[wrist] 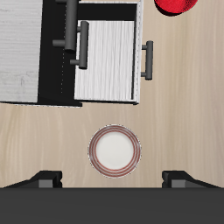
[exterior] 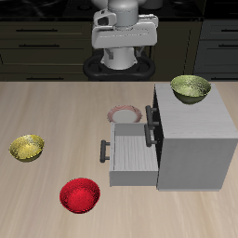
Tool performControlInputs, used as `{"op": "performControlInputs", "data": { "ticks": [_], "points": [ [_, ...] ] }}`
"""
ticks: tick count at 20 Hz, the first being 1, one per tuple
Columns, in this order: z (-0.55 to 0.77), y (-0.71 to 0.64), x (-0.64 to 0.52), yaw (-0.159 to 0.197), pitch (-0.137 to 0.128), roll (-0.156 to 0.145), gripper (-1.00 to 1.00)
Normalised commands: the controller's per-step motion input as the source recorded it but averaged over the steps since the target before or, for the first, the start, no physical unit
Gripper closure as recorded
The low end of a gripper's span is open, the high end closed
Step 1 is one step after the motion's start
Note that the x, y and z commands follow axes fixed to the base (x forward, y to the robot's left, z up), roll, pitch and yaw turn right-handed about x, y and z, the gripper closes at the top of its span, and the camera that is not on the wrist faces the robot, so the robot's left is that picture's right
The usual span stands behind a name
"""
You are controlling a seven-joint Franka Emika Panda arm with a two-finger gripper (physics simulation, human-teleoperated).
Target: Place the green bowl in the bottom drawer of the white cabinet
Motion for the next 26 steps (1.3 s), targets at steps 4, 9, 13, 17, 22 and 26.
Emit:
{"op": "performControlInputs", "data": {
  "ticks": [4,9,13,17,22,26],
  "points": [
    [0.11,0.20,0.16,0.022,-0.008,0.010,-1.00],
    [0.15,0.14,0.23,0.013,-0.005,-0.008,-1.00],
    [0.13,0.26,0.22,0.026,-0.003,0.015,-1.00],
    [0.09,0.25,0.18,0.030,-0.009,0.016,-1.00],
    [0.08,0.27,0.15,0.035,-0.005,0.025,-1.00],
    [0.07,0.24,0.17,0.013,-0.009,0.015,-1.00]
  ]
}}
